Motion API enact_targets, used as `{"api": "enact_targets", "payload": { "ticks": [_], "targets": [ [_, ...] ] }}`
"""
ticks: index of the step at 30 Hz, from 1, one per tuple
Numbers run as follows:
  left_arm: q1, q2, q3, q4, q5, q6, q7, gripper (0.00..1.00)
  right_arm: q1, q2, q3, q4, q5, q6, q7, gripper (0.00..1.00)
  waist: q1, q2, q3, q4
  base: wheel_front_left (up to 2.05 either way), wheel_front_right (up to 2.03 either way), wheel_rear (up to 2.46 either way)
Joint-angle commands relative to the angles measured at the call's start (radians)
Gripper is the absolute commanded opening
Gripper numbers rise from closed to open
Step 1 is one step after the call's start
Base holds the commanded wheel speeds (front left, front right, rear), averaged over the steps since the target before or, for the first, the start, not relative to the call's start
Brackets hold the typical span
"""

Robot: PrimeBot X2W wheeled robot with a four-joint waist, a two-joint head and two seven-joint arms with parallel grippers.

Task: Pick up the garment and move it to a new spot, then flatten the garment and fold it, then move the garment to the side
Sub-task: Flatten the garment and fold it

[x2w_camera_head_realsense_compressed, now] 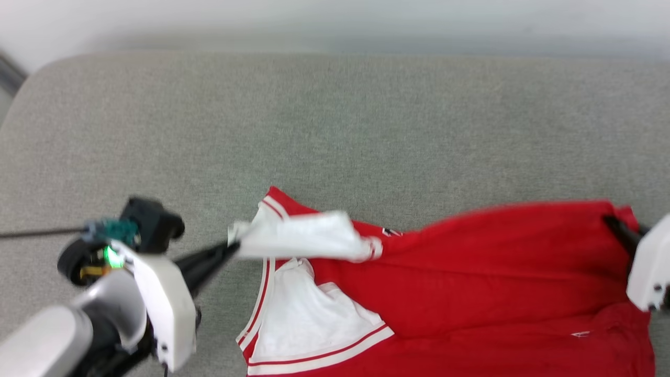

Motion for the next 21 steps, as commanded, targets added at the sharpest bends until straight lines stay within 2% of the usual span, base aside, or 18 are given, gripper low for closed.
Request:
{"api": "enact_targets", "payload": {
  "ticks": [1,4,10,16,21],
  "targets": [
    [0.048,0.01,-0.009,-0.005,-0.003,0.011,-0.012,0.0,0.049,0.002,-0.022,-0.01,0.01,-0.001,-0.004,0.0,0.0001,0.0,-0.03,-0.006,0.0,0.0,0.0],
    [0.127,0.019,-0.036,-0.005,0.004,0.027,-0.03,0.0,0.153,-0.013,-0.023,-0.025,0.003,-0.001,0.001,0.0,0.0001,0.0,-0.041,-0.004,0.0,0.0,0.0],
    [0.185,-0.006,-0.093,0.044,0.026,0.02,-0.038,0.0,0.256,-0.052,0.002,-0.004,0.015,-0.001,0.007,0.0,0.0001,0.0,-0.047,-0.003,0.0,0.0,0.0],
    [0.209,-0.038,-0.148,0.102,0.038,0.006,-0.024,0.0,0.305,-0.111,0.063,0.04,0.007,-0.001,0.017,0.0,0.0001,0.0,-0.046,-0.007,0.0,0.0,0.0],
    [0.211,-0.057,-0.184,0.152,0.071,-0.006,-0.028,0.0,0.293,-0.124,0.103,0.087,0.021,-0.001,-0.007,0.0,0.0001,0.0,-0.045,-0.013,0.0,0.0,0.0]
  ]
}}
